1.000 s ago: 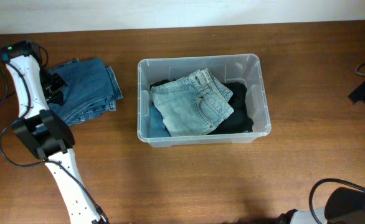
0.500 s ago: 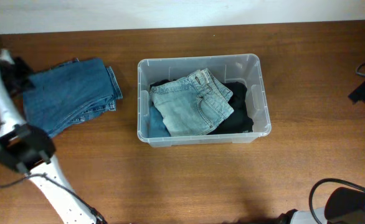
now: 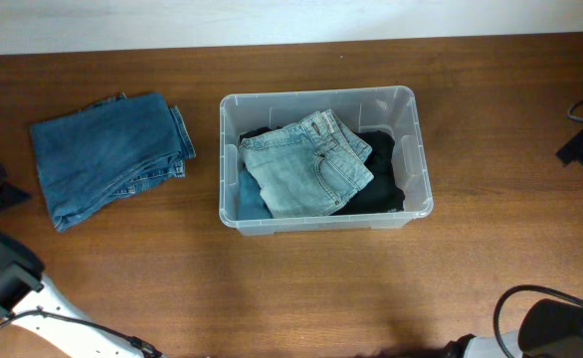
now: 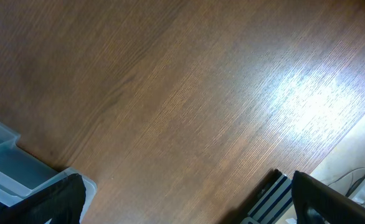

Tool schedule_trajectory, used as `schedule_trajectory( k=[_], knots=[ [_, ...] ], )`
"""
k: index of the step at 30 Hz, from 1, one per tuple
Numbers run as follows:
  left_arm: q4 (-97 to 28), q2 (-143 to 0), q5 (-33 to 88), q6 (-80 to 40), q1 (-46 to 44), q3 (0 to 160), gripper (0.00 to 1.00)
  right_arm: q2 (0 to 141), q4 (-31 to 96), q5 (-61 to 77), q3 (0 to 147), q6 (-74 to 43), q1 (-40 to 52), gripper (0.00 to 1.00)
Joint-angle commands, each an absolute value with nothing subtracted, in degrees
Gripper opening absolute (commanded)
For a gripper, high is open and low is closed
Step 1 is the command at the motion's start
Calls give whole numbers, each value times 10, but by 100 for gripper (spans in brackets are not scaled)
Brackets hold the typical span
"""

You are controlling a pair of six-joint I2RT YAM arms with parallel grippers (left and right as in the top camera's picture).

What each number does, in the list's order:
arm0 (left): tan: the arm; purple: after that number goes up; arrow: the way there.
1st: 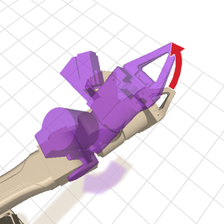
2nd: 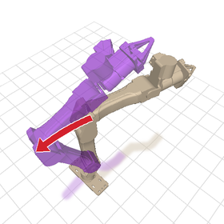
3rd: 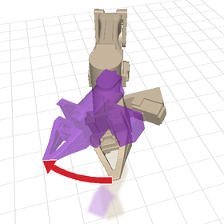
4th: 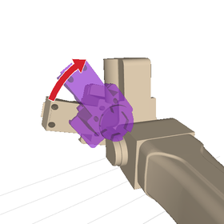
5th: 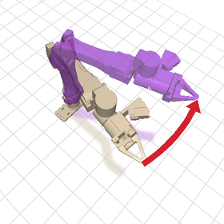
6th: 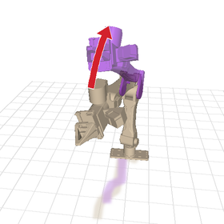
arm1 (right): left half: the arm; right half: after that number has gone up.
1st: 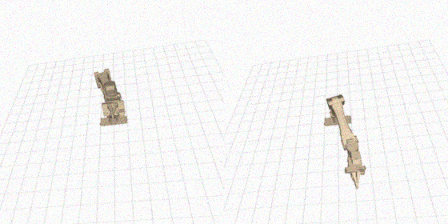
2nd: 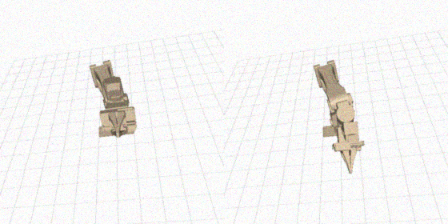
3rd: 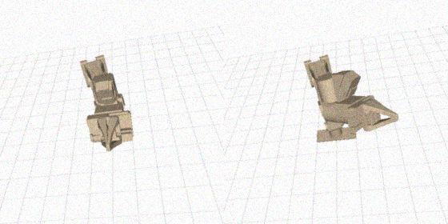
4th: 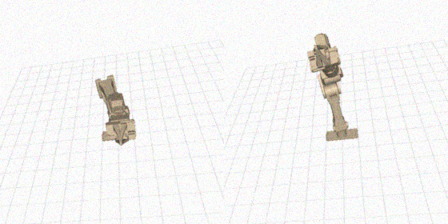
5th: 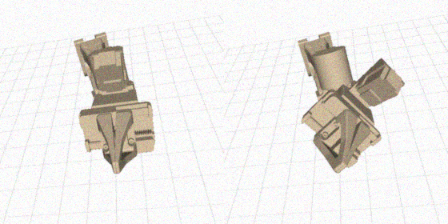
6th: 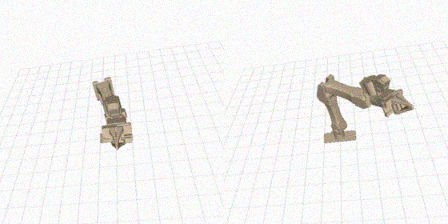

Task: Pack container
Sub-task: 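Grasp the edge of the folded dark blue jeans with the left gripper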

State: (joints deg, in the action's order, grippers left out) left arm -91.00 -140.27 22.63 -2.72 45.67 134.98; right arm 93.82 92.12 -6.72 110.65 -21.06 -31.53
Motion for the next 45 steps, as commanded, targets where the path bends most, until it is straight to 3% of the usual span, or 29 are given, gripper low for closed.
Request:
schedule_trajectory(
  k=[1,4,6,8,18,45],
  knots=[
    [-897,-1399,256,14,469,1344,9,934,921,-69,1107,-217,-319,98],
    [-877,-1399,255,14,469,1328,54,934,921,-69,1107,-217,-319,99],
    [-860,-1399,255,13,469,1317,67,934,921,-69,1107,-217,-319,99],
    [-835,-1399,258,13,469,1297,94,934,921,-69,1107,-217,-319,99],
    [-752,-1399,344,18,467,1255,95,934,921,-69,1107,-217,-319,99],
    [-629,-1399,343,18,433,1164,97,934,921,-69,1107,-217,-319,98]
  ],
)
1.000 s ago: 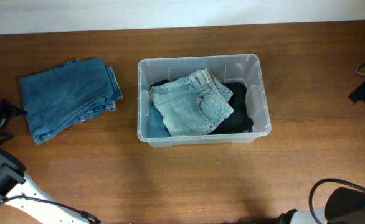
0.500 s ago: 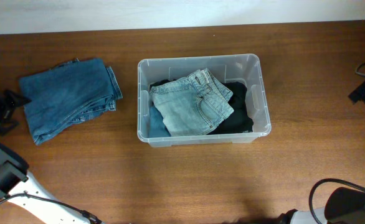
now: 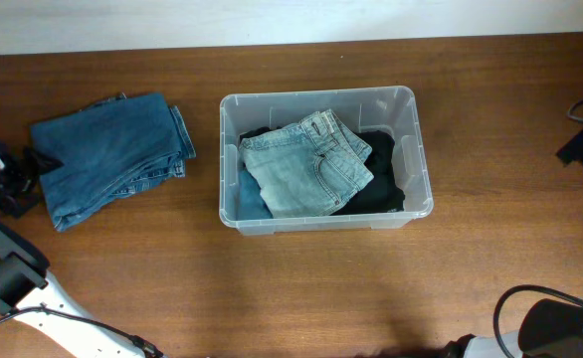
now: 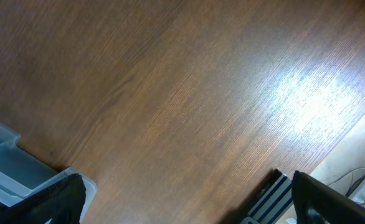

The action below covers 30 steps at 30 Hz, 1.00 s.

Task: Pack container
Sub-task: 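Grasp the edge of the folded dark blue jeans with the left gripper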

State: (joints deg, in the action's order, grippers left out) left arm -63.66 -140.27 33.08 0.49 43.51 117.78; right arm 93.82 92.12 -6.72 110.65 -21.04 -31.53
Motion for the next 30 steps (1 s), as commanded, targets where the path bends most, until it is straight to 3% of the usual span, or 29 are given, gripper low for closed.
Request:
schedule_trajectory(
  k=[1,21,30],
  knots=[
    [-628,-1399,343,18,433,1162,97,934,921,-69,1107,-217,-319,98],
    [-590,-1401,358,18,420,1117,97,934,921,-69,1107,-217,-319,99],
    [-514,-1401,358,-4,402,1035,98,934,921,-69,1107,-217,-319,99]
  ],
)
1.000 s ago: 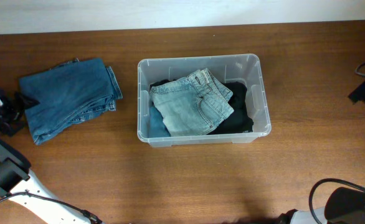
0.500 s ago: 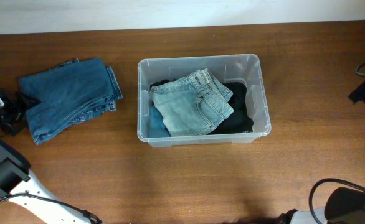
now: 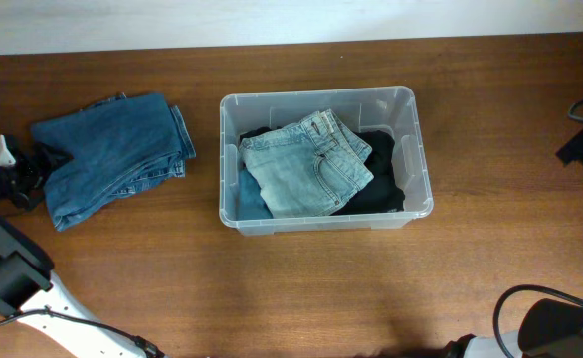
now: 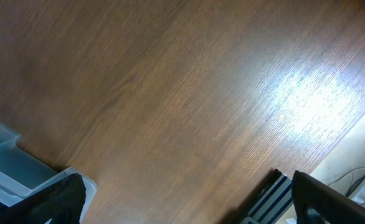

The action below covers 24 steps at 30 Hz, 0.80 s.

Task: Pack container
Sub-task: 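Grasp the edge of the folded dark blue jeans with the left gripper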

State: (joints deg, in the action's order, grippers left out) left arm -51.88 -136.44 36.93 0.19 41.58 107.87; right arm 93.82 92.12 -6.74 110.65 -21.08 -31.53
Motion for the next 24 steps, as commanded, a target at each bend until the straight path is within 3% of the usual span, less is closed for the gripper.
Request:
schedule_trajectory(
  k=[1,6,9,16,21,24],
  knots=[
    [-514,-1401,358,-4,402,1032,98,934,921,-69,1107,-217,-319,99],
    [-509,-1401,358,-4,401,1023,97,934,921,-69,1107,-217,-319,99],
    [-499,-1401,338,-4,401,1009,89,934,921,-69,1107,-217,-319,99],
    [-493,-1402,332,-4,401,994,51,934,921,-69,1107,-217,-319,99],
    [-493,-1401,332,-4,401,994,4,934,921,-69,1107,-217,-319,99],
    [-495,-1400,333,-4,402,995,1,934,921,-69,1107,-217,-319,98]
  ],
)
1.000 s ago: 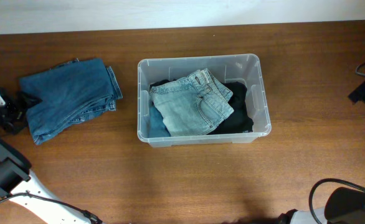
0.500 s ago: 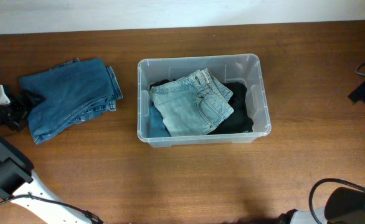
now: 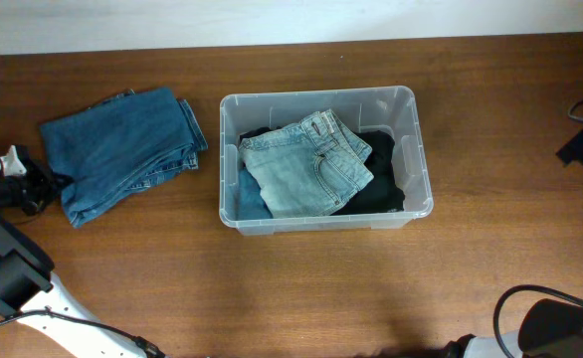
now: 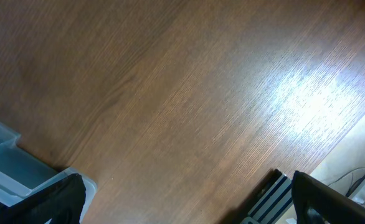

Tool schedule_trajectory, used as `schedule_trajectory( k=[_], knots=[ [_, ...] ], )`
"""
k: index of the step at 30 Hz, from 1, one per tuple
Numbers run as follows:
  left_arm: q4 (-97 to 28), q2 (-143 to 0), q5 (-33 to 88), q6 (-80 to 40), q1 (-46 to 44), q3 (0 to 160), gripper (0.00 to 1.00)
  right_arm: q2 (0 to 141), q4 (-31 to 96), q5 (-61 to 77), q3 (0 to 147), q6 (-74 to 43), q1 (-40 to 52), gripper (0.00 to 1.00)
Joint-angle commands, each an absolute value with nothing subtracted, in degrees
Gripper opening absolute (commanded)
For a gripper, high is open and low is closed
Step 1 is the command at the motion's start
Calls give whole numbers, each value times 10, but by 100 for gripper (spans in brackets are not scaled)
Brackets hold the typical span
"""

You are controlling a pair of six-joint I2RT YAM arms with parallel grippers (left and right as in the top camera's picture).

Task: Pack container
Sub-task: 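Grasp the edge of the folded dark blue jeans with the left gripper, then lift the dark blue jeans and carry them over the bin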

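Note:
A clear plastic container (image 3: 316, 94) stands mid-table, holding folded light-blue jeans (image 3: 306, 164) over a dark garment (image 3: 383, 179). Left of it, folded darker blue jeans (image 3: 122, 149) lie on the wood. My left gripper (image 3: 49, 185) is at the lower left edge of these jeans, touching the cloth; the overhead view does not show how its jaws stand. My right gripper (image 4: 189, 211) hangs over bare wood to the right of the container, whose corner (image 4: 8, 168) shows. Its fingers (image 4: 52, 199) are wide apart with nothing between them.
The table's far edge meets a white wall at the top of the overhead view. A black piece of equipment sits at the right edge, and arm bases with cables (image 3: 550, 323) occupy the front corners. A striped part (image 4: 276, 196) lies by the table's edge.
The folded darker jeans have shifted a little to the right, toward the container. My left gripper sits slightly lower and further right at their edge. The right arm has not moved.
First my left gripper was at the far left table edge, apart from the folded jeans. Then it reached their left edge and stayed against it. Now the jeans lie a little nearer the container. The container's contents and my right gripper are unchanged throughout.

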State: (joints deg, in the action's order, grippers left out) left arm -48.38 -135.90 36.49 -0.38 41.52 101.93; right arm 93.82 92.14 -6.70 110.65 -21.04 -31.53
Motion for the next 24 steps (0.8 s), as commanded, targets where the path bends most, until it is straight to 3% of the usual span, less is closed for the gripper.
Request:
schedule_trajectory(
  k=[1,12,24],
  knots=[
    [-498,-1400,333,-4,402,999,1,934,921,-69,1107,-217,-319,99],
    [-588,-1305,427,-21,406,1152,1,934,921,-69,1107,-217,-319,98],
    [-588,-1006,427,-98,389,1174,1,934,921,-69,1107,-217,-319,99]
  ],
)
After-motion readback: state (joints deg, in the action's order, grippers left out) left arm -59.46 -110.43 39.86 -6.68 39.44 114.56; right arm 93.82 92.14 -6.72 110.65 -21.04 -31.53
